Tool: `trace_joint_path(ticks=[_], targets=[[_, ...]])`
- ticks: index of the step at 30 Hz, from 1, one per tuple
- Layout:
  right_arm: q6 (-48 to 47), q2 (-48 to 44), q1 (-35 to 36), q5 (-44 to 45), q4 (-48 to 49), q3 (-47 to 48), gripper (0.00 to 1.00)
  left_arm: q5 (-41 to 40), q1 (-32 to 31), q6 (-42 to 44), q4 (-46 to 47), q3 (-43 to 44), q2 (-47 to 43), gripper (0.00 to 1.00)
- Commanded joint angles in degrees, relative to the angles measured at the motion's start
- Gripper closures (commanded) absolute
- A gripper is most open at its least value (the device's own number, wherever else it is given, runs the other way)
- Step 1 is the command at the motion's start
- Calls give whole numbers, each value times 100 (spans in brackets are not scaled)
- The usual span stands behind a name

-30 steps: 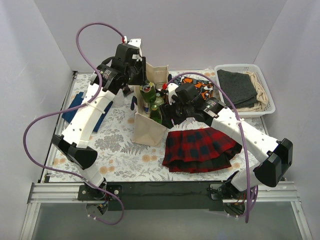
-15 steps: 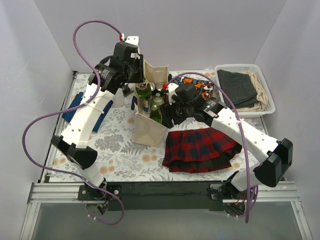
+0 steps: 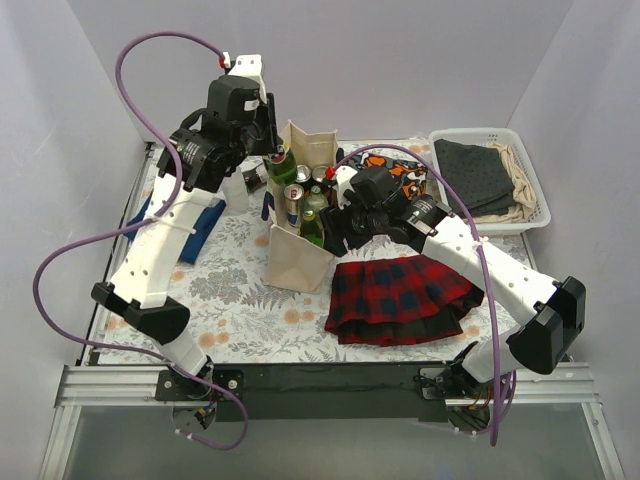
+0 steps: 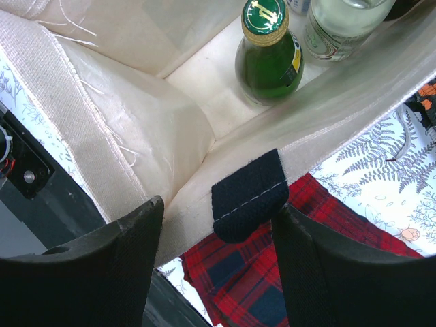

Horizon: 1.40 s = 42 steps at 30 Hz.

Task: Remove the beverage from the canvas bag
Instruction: Take out the drink from the canvas bag, then place the drink at the center of the board.

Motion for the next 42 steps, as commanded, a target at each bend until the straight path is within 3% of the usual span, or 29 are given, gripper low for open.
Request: trace_joint_path(ticks=[1, 13, 25, 35, 42], targets=[[24, -124, 19, 42, -120, 92, 30, -402, -7, 89, 956, 339, -715, 100], [23, -107, 28, -1, -120, 110, 30, -1044, -7, 344, 1377, 216, -1066, 100], [6, -98, 28, -37, -128, 154, 30, -1756, 28, 493, 1773, -768, -1304, 100], [6, -177, 28, -2, -128, 154, 30, -649, 1117, 19, 2256, -2217, -1418, 100], [-3, -133, 28, -19, -155, 198, 30, -209, 1364, -87, 2810, -2850, -1296, 100]])
